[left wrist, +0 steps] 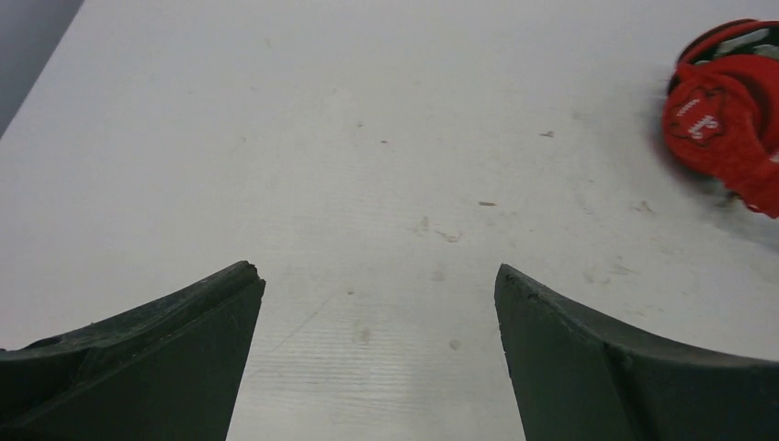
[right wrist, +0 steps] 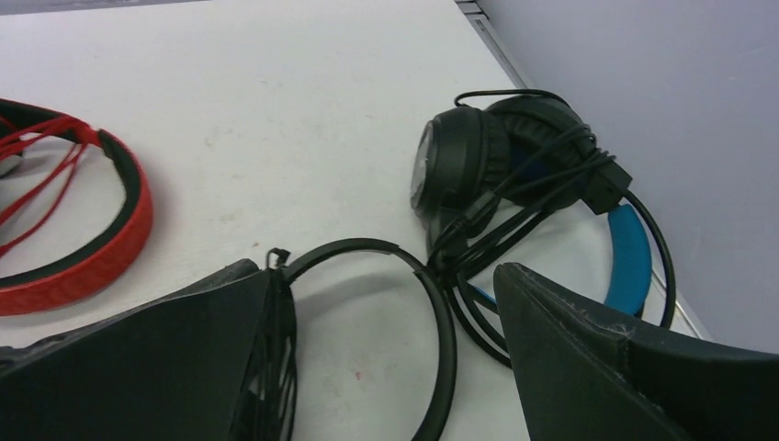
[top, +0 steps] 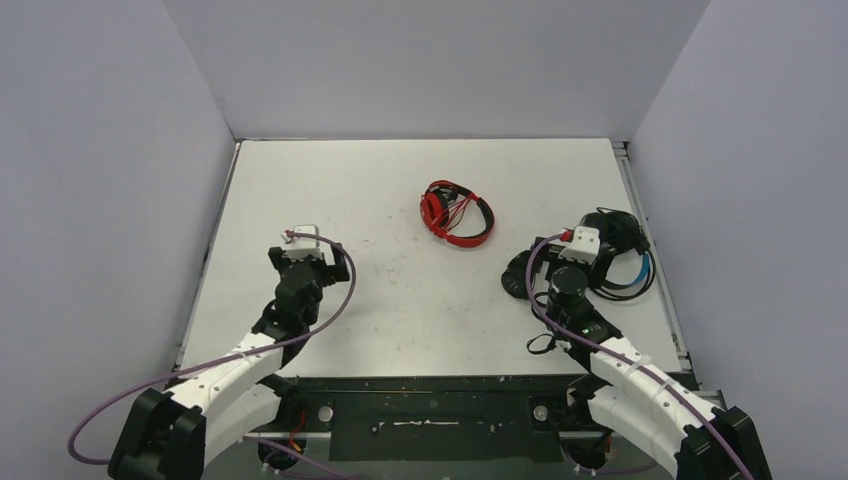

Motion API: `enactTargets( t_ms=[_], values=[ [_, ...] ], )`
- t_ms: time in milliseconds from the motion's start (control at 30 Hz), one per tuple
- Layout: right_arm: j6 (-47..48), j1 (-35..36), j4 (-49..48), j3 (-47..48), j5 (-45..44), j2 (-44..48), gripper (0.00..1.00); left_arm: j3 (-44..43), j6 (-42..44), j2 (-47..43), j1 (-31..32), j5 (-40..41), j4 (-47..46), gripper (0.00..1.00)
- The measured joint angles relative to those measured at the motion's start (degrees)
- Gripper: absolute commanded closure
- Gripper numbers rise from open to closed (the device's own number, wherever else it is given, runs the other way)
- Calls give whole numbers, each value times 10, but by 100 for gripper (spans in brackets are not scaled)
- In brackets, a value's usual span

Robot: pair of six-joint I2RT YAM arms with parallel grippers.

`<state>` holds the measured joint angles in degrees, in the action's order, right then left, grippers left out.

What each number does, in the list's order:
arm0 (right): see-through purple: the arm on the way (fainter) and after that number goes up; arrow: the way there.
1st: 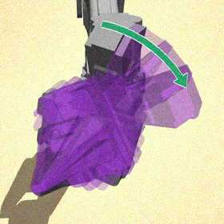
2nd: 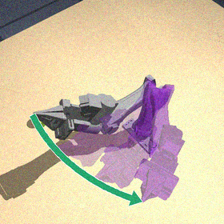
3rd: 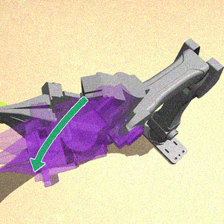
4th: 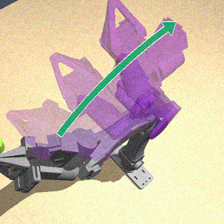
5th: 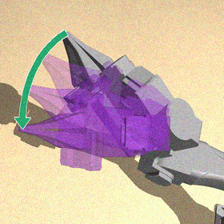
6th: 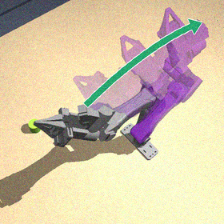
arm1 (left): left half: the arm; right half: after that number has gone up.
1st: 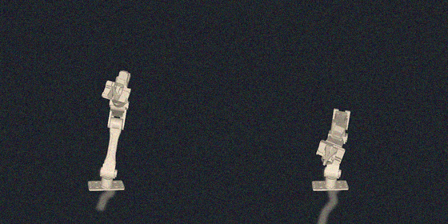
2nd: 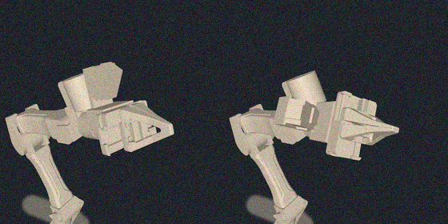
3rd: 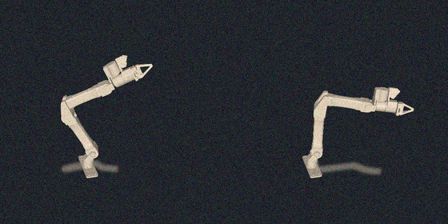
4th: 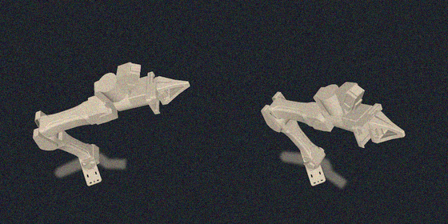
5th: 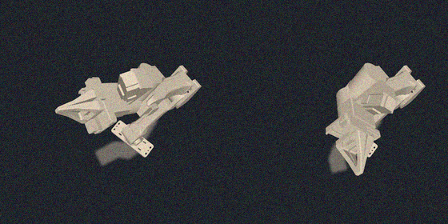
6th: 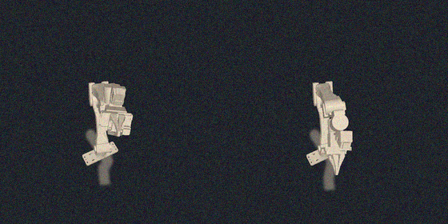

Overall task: Wrap the headphones
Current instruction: Reset both arms

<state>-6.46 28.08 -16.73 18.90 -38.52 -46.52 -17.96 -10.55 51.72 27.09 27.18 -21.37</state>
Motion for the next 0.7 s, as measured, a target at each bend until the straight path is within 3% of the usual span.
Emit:
enactTargets(
  t_ms=[400, 700],
  values=[
    [15, -168, -183, -69, 105, -139, 0, 98, 54, 191, -150, -17, -271, 3],
    [43, -181, -396, -109, 139, -305, 0, 96, 85, 292, -183, -72, -392, 3]
  ],
)
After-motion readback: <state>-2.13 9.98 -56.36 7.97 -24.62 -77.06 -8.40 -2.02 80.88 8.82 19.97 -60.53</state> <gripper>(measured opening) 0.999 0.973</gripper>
